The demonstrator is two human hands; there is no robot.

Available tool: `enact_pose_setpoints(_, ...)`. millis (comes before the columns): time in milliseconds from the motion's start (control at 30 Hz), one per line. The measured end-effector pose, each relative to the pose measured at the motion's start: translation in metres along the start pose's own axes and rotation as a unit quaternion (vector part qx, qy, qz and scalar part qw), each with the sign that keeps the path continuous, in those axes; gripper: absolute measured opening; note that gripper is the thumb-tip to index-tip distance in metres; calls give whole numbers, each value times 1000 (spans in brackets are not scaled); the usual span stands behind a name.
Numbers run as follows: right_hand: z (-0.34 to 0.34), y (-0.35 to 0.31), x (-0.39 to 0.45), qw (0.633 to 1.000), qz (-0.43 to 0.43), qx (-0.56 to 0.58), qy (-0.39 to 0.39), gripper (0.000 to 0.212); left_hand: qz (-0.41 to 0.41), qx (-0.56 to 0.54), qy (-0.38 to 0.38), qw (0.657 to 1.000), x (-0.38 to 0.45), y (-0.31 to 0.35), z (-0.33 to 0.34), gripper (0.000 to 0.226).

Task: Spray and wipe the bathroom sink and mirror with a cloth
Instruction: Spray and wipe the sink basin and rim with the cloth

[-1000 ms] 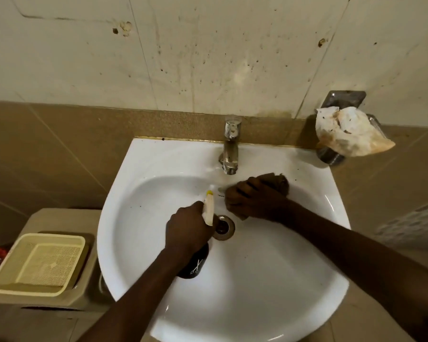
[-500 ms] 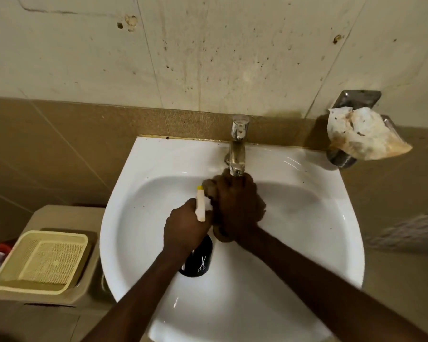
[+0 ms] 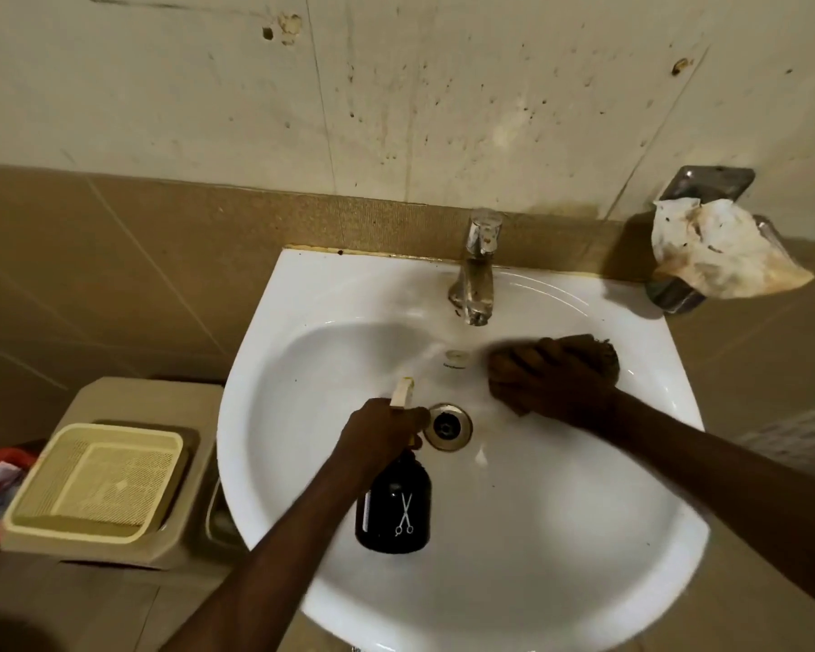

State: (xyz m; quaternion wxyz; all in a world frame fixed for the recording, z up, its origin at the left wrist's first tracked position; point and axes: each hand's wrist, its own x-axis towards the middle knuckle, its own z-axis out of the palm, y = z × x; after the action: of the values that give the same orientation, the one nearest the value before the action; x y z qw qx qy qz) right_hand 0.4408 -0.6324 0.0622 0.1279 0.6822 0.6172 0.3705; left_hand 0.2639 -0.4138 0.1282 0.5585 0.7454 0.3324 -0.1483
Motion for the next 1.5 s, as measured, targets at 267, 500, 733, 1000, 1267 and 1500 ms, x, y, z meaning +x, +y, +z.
enact_pose_setpoints(267, 8, -70, 119, 989, 120, 67, 56, 20, -35, -164, -9, 986, -5, 5, -24, 12)
enact_pose_setpoints(500, -24, -132, 137, 859, 185, 452, -154, 52, -42, -162, 5, 986, 16, -22, -31, 28)
enact_pose_setpoints(733, -35, -92, 62, 816, 59, 521, -245, 40, -185, -130, -165, 960, -20, -3, -24, 17)
enact_pose_setpoints(1000, -34, -62, 20, 839, 304, 275, -358, 61, -235, -48, -247, 939, -31, 9, -3, 19)
enact_pose_setpoints(1267, -96, -103, 66, 710, 265, 570, -316, 41, -242, 182, -247, 920, -45, 11, 2, 29)
enact_pose_setpoints(1500, -94, -74, 4, 751, 220, 480, -396, 49, 25, 364, 23, 931, -58, 30, -9, 22)
